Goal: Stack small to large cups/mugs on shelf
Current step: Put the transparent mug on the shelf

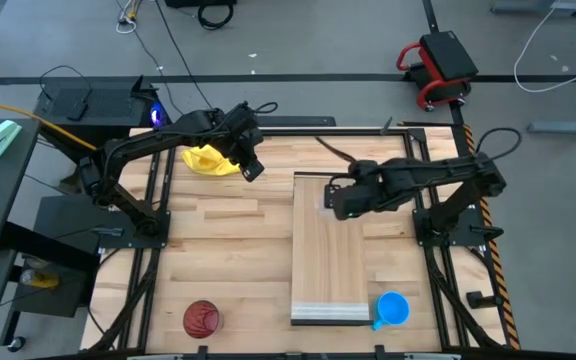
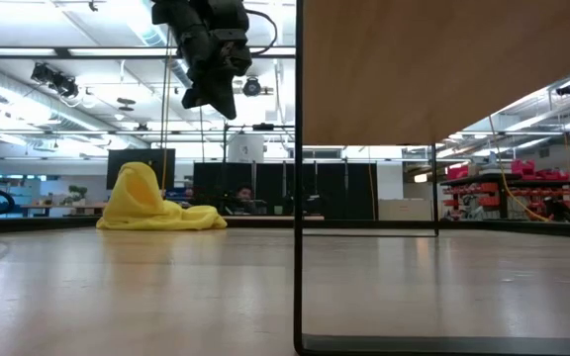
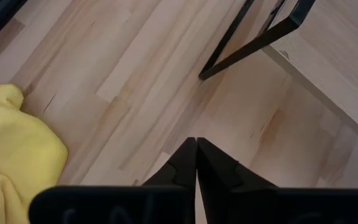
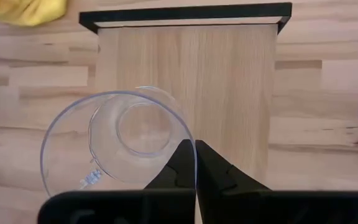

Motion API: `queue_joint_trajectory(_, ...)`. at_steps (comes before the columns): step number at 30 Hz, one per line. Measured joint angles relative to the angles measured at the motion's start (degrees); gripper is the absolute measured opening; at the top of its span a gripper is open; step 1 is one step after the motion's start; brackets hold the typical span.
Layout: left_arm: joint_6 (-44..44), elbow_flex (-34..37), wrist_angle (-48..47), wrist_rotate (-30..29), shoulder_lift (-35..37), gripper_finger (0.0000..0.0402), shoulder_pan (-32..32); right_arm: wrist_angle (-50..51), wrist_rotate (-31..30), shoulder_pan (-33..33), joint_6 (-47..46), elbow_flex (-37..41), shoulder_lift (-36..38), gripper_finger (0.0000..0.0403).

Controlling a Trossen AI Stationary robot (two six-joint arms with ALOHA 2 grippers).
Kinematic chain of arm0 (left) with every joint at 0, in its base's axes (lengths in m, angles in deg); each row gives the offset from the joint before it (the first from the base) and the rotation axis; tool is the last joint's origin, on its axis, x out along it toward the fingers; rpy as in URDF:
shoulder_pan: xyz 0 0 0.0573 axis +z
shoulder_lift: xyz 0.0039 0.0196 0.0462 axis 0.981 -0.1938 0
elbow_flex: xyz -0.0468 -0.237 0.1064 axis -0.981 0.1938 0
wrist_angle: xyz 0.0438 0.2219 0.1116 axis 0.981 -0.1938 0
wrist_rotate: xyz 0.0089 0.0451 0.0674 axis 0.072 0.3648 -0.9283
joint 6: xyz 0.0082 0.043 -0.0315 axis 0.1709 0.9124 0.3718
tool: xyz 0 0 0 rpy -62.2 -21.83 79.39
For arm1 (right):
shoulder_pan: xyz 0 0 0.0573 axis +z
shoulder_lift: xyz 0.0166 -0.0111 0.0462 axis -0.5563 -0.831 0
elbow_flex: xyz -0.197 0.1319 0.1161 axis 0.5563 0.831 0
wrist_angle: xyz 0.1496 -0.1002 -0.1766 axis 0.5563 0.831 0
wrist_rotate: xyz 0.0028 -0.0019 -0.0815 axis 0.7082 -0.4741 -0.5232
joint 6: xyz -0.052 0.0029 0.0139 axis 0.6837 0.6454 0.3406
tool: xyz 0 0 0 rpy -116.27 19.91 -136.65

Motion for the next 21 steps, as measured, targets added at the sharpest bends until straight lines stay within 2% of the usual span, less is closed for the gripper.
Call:
queue_joint_trajectory(11,-0.04,0.0,-0.04,0.0,0.0,0.002,0.01,-0.14,-3.69,-0.73,-5.07,0.28,-0.74,0.0)
queue_joint_trajectory(21,0.04,0.0,-0.24,0.0,0.0,0.0013,0.01,0.01,1.84,-0.4,-9.59,6.64,-0.38,0.0)
